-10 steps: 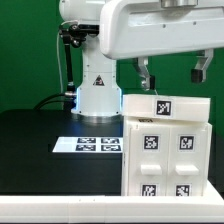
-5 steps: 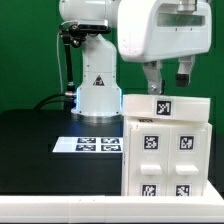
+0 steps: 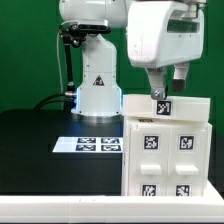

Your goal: Assemble cabinet

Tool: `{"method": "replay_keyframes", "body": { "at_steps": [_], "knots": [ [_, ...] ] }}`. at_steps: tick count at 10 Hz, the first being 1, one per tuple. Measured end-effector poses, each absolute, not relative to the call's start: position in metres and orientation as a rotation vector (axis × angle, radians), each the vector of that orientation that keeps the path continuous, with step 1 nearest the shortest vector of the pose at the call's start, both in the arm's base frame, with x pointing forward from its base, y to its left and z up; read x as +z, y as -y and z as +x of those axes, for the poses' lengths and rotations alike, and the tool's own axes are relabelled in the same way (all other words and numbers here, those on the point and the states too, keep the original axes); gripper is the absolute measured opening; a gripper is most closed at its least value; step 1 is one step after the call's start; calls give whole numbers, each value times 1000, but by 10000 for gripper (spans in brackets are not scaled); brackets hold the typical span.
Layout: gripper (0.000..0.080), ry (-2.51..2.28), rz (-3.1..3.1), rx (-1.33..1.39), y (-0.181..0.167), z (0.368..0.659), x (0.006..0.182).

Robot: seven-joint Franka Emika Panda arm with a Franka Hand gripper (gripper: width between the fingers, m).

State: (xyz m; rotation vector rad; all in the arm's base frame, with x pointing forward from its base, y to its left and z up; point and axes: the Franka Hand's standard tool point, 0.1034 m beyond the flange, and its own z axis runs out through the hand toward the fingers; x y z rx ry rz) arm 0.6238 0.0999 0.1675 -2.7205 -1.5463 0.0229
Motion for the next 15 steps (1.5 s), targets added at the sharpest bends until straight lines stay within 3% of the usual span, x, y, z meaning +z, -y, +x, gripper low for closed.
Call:
{"method": "replay_keyframes", "body": {
  "at_steps": [8, 9, 10, 15],
  "knots": [
    [649, 1466, -2762, 39, -99, 622, 158],
    [547, 1465, -2763, 39, -99, 622, 158],
    [547, 1450, -2771, 39, -99, 622, 158],
    [551, 586, -3075, 37, -100, 623, 159]
  ]
}}
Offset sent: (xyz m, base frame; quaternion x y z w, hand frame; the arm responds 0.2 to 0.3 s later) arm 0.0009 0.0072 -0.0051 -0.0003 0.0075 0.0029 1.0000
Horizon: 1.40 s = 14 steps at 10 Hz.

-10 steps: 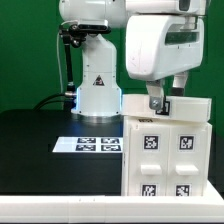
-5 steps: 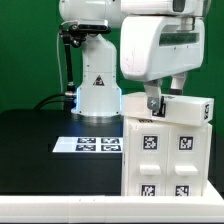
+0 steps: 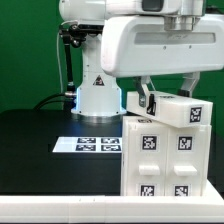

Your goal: Assemble cabinet

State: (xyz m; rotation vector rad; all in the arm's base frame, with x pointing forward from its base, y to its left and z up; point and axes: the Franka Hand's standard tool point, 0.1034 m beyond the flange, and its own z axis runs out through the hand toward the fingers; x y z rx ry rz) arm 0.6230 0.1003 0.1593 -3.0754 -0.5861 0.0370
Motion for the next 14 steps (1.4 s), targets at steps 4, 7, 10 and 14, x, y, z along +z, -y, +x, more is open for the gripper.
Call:
{"method": "replay_keyframes", "body": {
  "at_steps": [4, 7, 10, 14],
  "knots": [
    [553, -101, -3109, 47, -100, 623, 157],
    [553, -438, -3082, 52, -101, 623, 157],
    [553, -1359, -2732, 38, -103, 625, 155],
    [553, -1647, -2562, 45, -103, 626, 155]
  ]
}}
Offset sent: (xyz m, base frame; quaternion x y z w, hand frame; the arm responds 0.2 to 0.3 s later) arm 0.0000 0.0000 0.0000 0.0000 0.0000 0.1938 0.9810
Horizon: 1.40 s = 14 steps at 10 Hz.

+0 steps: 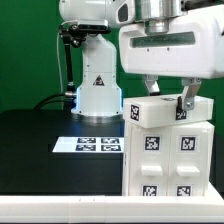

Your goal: Assemble cabinet

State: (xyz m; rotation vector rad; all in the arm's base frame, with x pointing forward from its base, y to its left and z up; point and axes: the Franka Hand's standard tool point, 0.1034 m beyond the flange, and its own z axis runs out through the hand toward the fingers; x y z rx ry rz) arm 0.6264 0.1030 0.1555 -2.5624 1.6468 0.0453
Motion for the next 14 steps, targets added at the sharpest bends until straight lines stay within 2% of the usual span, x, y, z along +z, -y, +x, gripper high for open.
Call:
{"method": "replay_keyframes", "body": {
  "at_steps": [5, 8, 9, 10, 13, 14],
  "knots": [
    [553, -2308, -1934, 122, -98, 626, 156],
    [554, -2315, -1912, 116, -99, 626, 156],
    [629, -2313, -1916, 116, -99, 625, 155],
    [629, -2295, -1943, 126, -100, 624, 156],
    [649, -2172, -2080, 169, -104, 623, 180],
    [648, -2160, -2093, 164, -104, 623, 178]
  ]
}}
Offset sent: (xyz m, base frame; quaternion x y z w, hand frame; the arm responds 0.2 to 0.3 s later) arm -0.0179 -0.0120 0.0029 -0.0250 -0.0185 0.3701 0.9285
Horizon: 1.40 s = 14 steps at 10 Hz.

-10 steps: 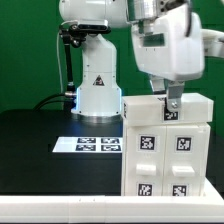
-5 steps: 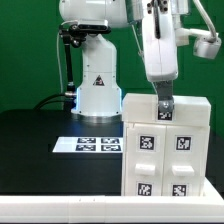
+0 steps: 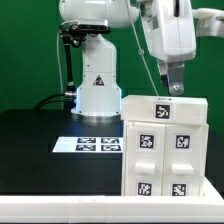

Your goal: Assemble cabinet

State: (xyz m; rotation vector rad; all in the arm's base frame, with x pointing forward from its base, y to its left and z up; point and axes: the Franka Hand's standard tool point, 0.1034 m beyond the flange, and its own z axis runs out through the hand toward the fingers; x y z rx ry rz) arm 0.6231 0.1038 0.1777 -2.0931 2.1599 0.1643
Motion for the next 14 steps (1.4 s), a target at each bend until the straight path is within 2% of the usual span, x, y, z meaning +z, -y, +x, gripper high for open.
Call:
{"method": "replay_keyframes", "body": {
  "at_steps": [3, 6, 11, 14],
  "knots": [
    [648, -1967, -2267, 148, -105, 623, 177],
    [648, -1251, -2710, 100, -116, 622, 182],
    [648, -708, -2913, 93, -117, 618, 179],
    [648, 84, -3039, 44, -124, 614, 184]
  ]
}}
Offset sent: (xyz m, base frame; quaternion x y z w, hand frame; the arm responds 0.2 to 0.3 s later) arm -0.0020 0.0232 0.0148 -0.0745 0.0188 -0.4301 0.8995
